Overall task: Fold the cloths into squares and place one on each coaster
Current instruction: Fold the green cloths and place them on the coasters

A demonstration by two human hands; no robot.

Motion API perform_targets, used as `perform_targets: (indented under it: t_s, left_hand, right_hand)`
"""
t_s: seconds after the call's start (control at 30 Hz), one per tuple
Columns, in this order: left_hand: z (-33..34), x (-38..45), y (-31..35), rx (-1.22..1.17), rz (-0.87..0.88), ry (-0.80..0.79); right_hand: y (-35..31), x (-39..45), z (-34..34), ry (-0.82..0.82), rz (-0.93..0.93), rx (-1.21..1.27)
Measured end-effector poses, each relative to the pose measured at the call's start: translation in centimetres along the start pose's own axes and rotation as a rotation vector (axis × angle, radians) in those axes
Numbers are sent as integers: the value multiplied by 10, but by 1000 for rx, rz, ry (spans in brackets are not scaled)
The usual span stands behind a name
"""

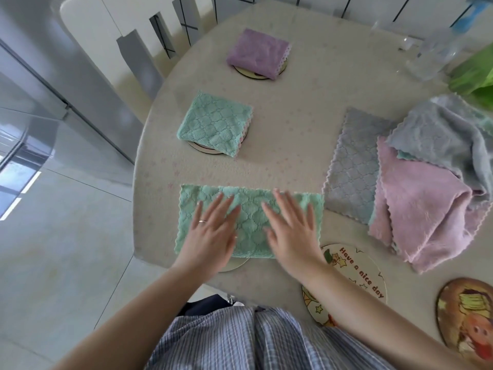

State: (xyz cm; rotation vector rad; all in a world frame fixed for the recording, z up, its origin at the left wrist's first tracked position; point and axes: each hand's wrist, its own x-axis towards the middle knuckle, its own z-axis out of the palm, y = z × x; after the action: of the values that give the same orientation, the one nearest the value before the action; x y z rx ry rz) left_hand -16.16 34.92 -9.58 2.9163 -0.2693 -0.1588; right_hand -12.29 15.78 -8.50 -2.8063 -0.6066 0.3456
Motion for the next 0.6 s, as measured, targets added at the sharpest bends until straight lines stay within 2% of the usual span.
perform_targets:
  t_s: [0.13,0.4,0.5,0.6]
  left_hand:
    - [15,13,4,64,41,-95]
    - [11,-13,-55,88,74,-96]
    - [7,-19,-58,5,116,-17]
    - [6,-19,-36,-134,300,102]
  right_hand:
    - [-5,1,27,-88,-8,-120]
    - [54,-19,21,-119,-20,-232]
    - [55,-13,8,-85,-56,-145]
    - [39,18,-5,34,-69,45]
